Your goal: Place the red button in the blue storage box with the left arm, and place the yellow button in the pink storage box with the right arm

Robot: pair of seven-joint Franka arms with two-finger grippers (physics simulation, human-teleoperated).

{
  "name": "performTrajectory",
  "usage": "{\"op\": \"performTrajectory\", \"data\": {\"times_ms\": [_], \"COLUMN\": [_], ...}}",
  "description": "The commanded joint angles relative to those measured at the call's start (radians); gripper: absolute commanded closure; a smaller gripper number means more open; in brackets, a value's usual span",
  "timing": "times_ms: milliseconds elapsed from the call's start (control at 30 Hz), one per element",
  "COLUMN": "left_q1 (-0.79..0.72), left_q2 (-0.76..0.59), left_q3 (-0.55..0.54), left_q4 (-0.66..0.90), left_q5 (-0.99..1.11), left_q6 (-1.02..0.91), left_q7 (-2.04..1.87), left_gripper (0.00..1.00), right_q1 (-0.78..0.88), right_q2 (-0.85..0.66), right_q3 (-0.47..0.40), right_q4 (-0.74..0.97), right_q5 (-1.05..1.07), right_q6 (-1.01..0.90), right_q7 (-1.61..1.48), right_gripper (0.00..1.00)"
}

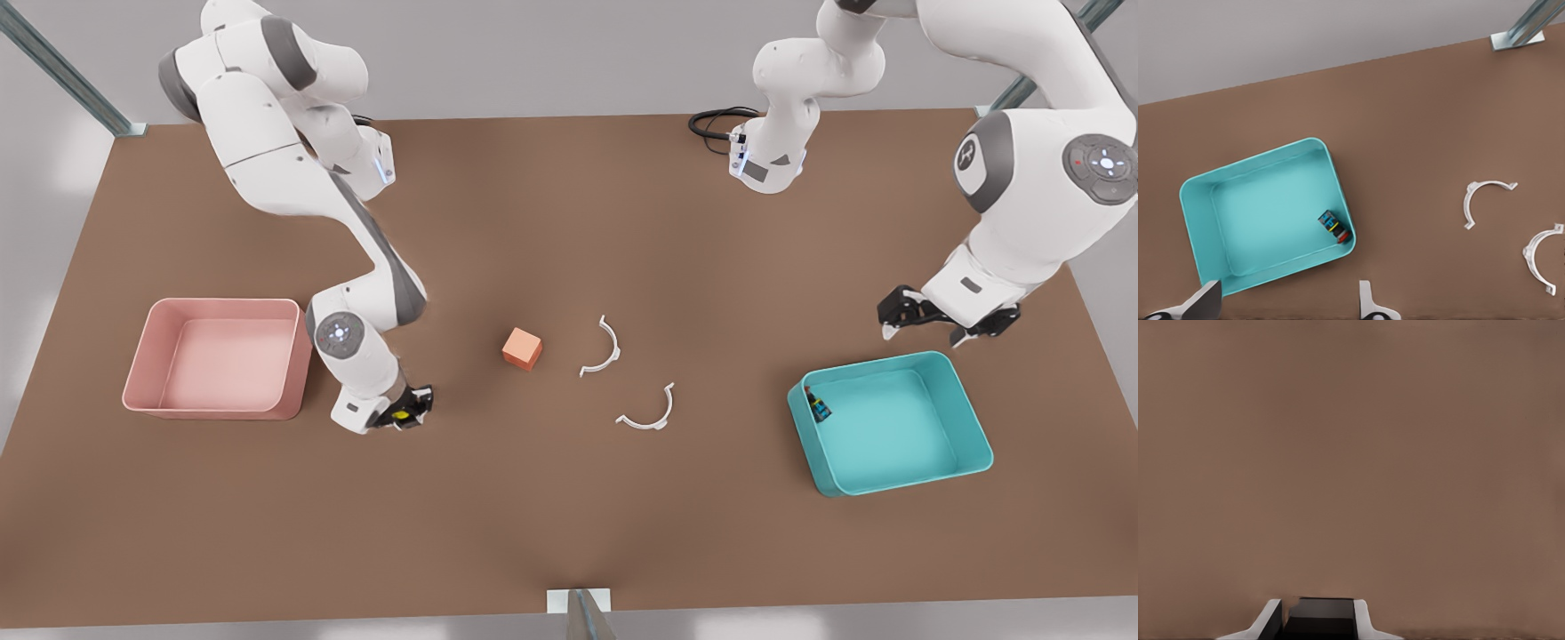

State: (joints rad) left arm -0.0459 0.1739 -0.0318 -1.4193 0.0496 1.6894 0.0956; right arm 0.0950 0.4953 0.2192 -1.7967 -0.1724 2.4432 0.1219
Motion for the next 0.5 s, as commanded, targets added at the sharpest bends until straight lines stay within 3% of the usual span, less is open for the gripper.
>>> {"op": "performTrajectory", "data": {"times_ms": [0, 100, 300, 400, 467], "left_q1": [0.0, 0.001, 0.001, 0.0, 0.001], "left_q2": [-0.001, 0.001, 0.01, 0.015, 0.016], "left_q3": [0.0, 0.0, 0.0, 0.0, 0.0], "left_q4": [0.002, 0.005, 0.005, 0.005, 0.005], "left_q5": [0.007, 0.006, 0.006, 0.006, 0.006], "left_q6": [-0.108, -0.102, -0.102, -0.1, -0.1], "left_q7": [-0.086, -0.088, -0.088, -0.088, -0.088], "left_gripper": [0.0, 0.0, 0.0, 0.0, 0.0], "right_q1": [-0.04, -0.118, -0.282, -0.494, -0.552], "right_q2": [-0.044, -0.124, -0.228, -0.267, -0.296], "right_q3": [0.002, 0.002, 0.008, 0.157, 0.175], "right_q4": [-0.001, -0.023, -0.15, -0.213, -0.257], "right_q5": [-0.013, -0.012, -0.012, -0.01, -0.01], "right_q6": [-0.151, -0.236, -0.233, -0.233, -0.234], "right_q7": [-0.1, -0.151, -0.263, -0.323, -0.364], "right_gripper": [0.62, 0.62, 0.62, 0.62, 0.62]}}
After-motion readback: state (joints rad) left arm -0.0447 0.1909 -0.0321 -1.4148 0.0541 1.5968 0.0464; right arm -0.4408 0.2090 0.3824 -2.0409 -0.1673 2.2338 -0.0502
